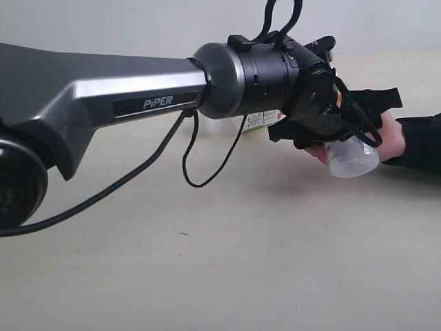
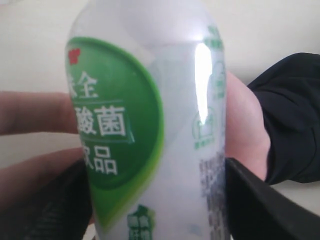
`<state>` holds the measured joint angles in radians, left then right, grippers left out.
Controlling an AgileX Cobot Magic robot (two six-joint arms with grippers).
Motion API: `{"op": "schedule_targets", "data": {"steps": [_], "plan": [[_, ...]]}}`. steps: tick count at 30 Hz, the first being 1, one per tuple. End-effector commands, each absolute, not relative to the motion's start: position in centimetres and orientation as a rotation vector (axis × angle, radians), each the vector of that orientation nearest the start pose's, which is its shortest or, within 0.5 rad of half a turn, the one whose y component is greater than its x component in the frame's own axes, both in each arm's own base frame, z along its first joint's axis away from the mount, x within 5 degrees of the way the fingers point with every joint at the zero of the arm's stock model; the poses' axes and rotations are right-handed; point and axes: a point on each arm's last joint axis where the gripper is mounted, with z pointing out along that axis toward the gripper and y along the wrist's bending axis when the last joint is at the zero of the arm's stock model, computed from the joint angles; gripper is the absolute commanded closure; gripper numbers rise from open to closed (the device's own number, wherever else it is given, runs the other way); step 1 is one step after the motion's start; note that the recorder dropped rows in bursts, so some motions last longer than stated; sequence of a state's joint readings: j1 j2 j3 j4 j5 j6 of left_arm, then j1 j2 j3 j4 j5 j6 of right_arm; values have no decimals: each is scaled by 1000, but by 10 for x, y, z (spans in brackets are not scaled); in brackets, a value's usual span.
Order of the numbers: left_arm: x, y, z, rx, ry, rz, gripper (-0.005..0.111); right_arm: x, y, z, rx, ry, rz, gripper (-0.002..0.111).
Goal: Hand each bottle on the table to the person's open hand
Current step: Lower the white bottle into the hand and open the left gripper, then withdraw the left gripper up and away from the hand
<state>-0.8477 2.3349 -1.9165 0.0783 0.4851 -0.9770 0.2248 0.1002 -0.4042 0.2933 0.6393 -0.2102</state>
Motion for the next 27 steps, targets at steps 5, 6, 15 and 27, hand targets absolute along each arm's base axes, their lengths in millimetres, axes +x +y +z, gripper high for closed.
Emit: {"op": "schedule_targets", "data": {"steps": [5,6,15,27], "plan": [[352,-392,198,-54,2490,-763,40,29,22,285,-300,1774,325,108],[351,-392,200,-54,2488,-764,40,29,22,285,-300,1774,325,108],[349,-388,205,-31,2517,-724,40,29,22,285,-300,1774,325,108],[347,-386,225,67,2460,-728,41,29,22,285,-300,1774,325,108]]}}
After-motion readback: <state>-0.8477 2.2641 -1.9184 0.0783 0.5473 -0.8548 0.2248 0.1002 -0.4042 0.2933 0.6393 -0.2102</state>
